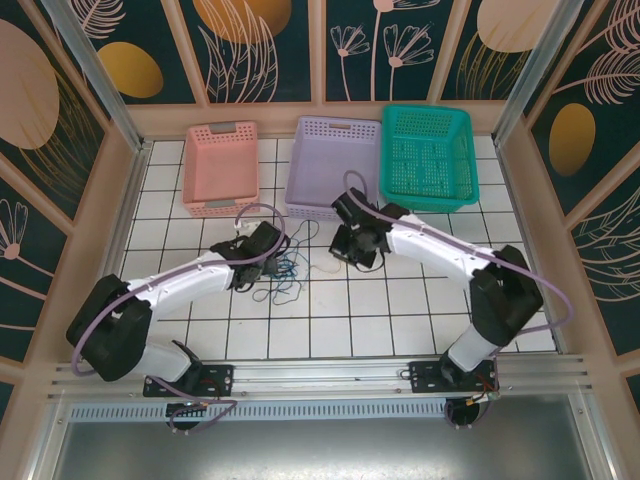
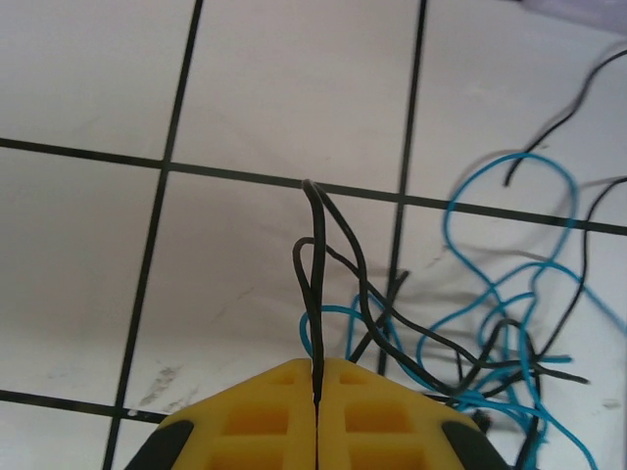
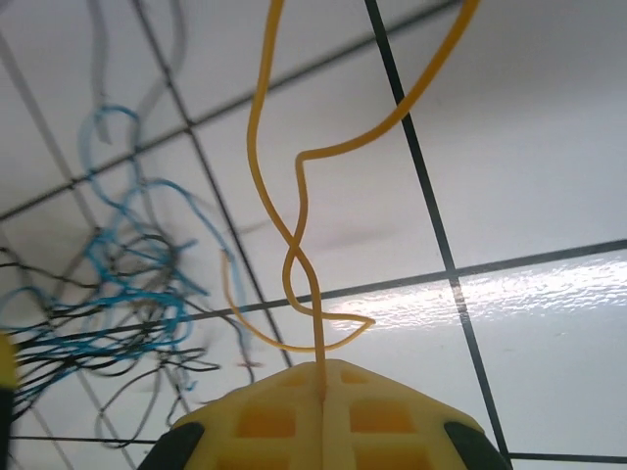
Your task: Untangle the cables
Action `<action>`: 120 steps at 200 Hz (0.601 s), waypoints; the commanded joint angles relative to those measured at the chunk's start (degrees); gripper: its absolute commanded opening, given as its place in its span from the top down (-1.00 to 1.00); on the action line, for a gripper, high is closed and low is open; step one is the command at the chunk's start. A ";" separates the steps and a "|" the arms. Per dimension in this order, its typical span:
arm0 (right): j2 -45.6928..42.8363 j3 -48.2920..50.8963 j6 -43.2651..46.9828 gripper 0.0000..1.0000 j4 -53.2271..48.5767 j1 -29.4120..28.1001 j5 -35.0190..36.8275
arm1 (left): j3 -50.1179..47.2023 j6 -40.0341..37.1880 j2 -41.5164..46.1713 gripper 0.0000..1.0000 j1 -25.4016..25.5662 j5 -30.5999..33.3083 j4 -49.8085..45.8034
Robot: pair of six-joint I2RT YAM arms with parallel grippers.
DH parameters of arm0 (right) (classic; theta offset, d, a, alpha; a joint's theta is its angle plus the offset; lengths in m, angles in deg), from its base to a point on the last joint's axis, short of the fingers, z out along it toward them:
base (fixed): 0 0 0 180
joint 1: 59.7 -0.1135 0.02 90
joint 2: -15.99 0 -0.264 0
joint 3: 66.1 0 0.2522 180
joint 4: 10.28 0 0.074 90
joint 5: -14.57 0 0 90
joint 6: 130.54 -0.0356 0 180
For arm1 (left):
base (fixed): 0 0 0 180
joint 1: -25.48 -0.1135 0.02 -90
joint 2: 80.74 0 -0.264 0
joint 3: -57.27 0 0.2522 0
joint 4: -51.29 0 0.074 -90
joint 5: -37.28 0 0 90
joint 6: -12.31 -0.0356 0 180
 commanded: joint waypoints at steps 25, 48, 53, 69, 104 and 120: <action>-7.99 -11.08 6.87 1.00 -10.78 4.38 6.89 | 2.03 -0.91 -3.27 1.00 -1.46 0.85 -2.22; -10.43 -16.54 9.15 1.00 -10.97 8.02 6.18 | 2.73 -1.04 -5.52 1.00 -1.78 0.57 -1.38; -10.90 -17.50 9.55 1.00 -10.73 9.02 6.18 | 2.85 -1.09 -5.97 1.00 -1.82 0.57 -1.18; -12.15 -20.27 10.66 1.00 -10.68 10.65 3.65 | 2.98 -1.28 -7.38 1.00 -2.33 0.17 -0.61; -13.03 -21.68 13.47 1.00 -7.47 12.86 1.45 | 6.25 -1.45 -6.85 0.77 -2.44 -1.25 -1.12; -13.60 -19.55 13.03 1.00 -4.93 13.36 -0.25 | 8.90 -1.03 -4.42 0.00 -2.48 -1.81 -2.05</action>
